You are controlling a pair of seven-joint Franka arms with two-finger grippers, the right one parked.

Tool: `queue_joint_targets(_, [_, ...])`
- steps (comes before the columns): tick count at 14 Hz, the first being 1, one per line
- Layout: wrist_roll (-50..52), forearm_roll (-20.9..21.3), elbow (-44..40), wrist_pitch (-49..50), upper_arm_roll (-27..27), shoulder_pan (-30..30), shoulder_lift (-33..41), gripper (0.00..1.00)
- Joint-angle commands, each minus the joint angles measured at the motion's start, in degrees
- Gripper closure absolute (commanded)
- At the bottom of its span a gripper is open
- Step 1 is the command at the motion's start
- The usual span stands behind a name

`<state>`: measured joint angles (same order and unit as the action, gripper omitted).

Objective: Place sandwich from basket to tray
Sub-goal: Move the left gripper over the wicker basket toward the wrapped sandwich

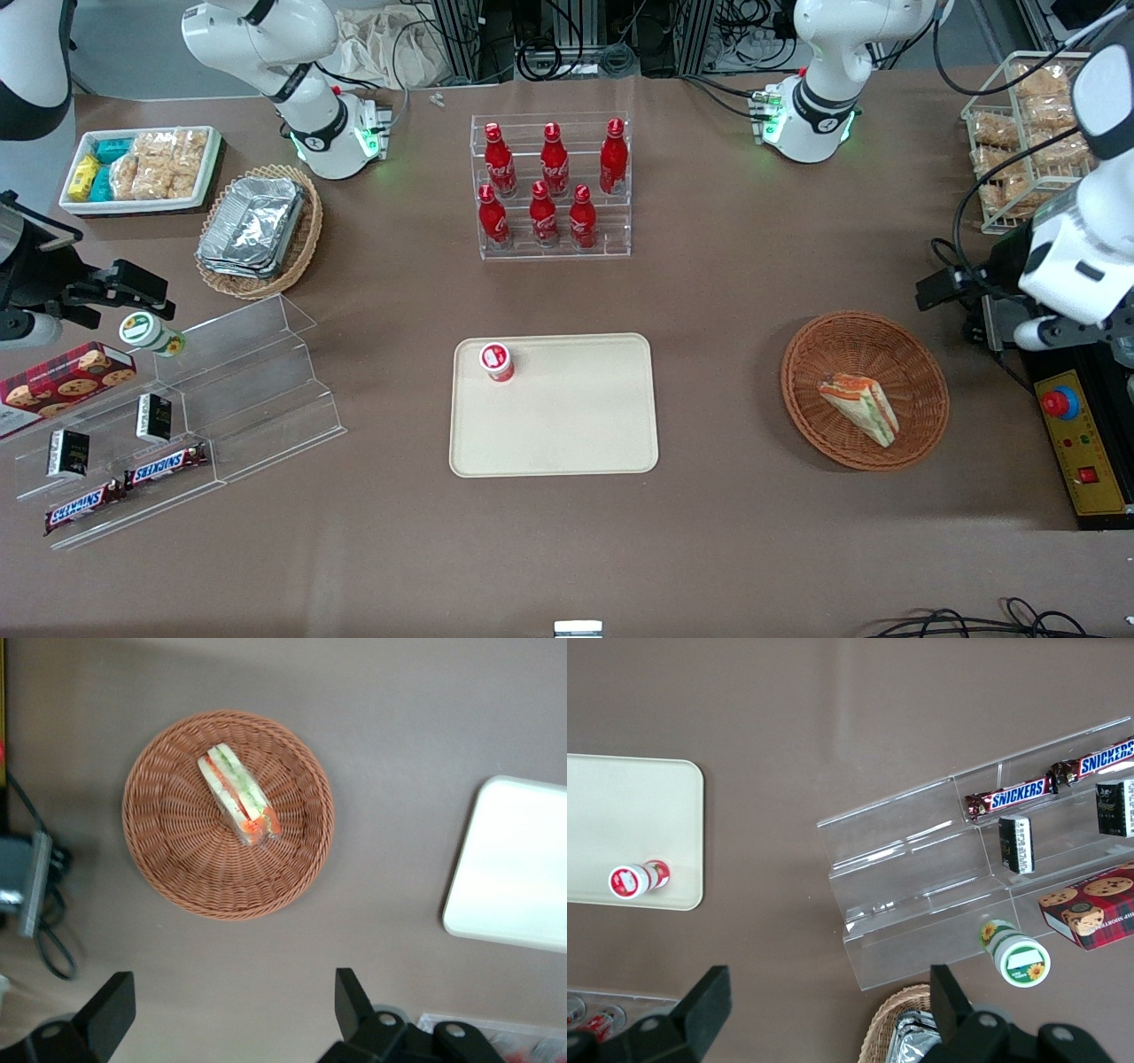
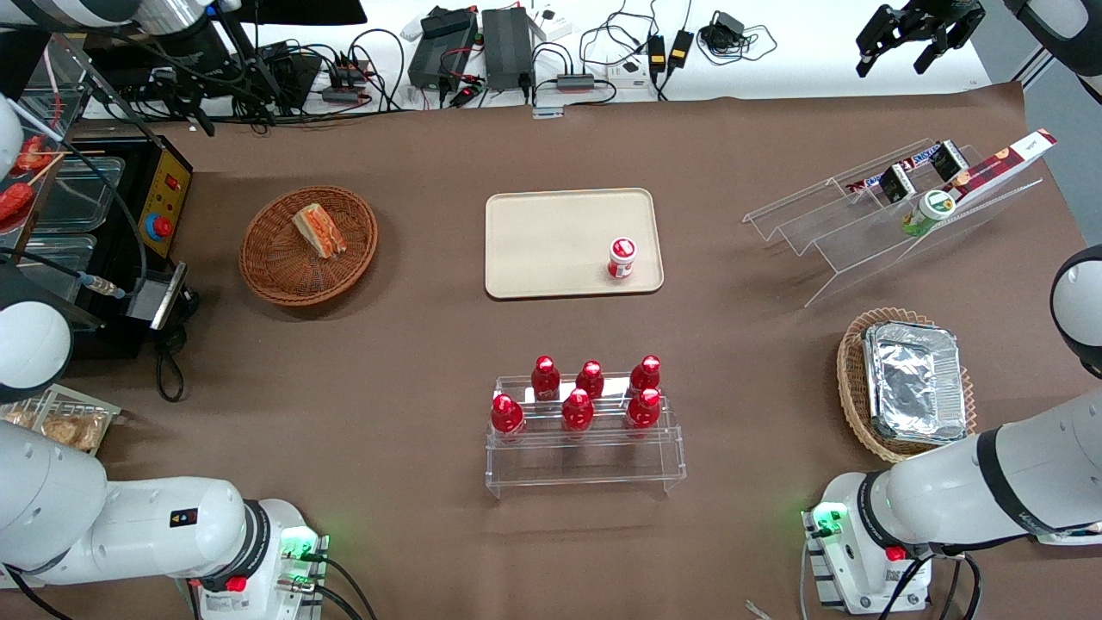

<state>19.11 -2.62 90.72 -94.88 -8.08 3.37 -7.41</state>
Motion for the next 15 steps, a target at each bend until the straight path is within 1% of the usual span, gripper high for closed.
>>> queue_joint_targets(1, [4.97, -0.54, 7.95, -7.91, -0.18, 0.14, 1.25, 0.00])
queue_joint_targets(5, [14.96, -0.01, 20.60, -24.43, 0.08, 0.67, 0.73, 0.00])
queue_joint_targets(7, [17.09, 0.08, 25.53, -32.34, 0.26, 0.93, 0.12, 0.00])
queue_joint_targets(8, [17.97, 0.08, 26.77, -35.69, 0.35, 1.20, -0.84, 0.00])
queue_joint_targets(11, [25.78, 0.16, 26.70, -41.68, 0.44, 1.20, -6.11, 0.00])
queue_joint_targets(15, [27.11, 0.08, 26.53, -45.38, 0.61, 1.29, -10.86, 0.00])
